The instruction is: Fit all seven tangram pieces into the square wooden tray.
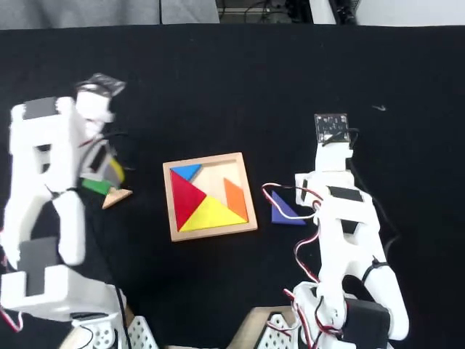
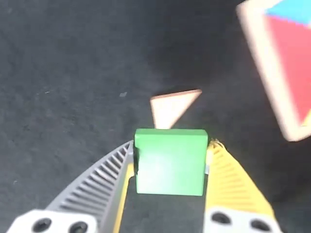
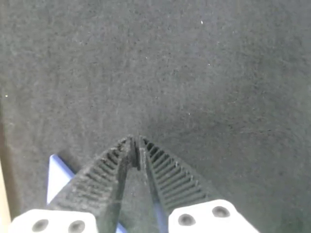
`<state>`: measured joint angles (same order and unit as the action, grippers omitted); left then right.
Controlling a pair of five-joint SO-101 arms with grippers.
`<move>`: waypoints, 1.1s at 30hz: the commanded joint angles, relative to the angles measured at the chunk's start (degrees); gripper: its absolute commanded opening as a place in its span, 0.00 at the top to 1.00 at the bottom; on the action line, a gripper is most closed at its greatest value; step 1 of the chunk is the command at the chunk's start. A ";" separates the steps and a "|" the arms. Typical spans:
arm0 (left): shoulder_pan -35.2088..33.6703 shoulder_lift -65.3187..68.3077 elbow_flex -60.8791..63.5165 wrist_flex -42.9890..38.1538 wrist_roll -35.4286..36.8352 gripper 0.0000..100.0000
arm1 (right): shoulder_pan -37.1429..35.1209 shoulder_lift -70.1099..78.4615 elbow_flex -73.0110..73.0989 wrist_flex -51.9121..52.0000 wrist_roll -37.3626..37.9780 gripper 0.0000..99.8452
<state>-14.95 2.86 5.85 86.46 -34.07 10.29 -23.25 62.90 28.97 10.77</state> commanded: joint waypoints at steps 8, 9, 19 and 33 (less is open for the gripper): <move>32.40 -7.38 4.97 -7.65 17.67 0.81 | 3.69 -0.66 -0.66 -0.97 0.09 0.99; 34.07 -7.38 5.76 -10.55 18.73 0.81 | 5.01 -0.66 -0.84 -1.14 0.00 0.99; 36.44 6.51 4.26 -24.53 20.75 0.81 | 6.77 -0.57 -1.63 -1.23 -0.09 0.99; 32.84 20.40 -9.54 -19.96 23.30 0.81 | 6.68 -0.57 -1.71 -1.23 -0.09 0.99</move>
<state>17.93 23.60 0.13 66.24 -11.38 16.18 -23.25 62.90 28.88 10.77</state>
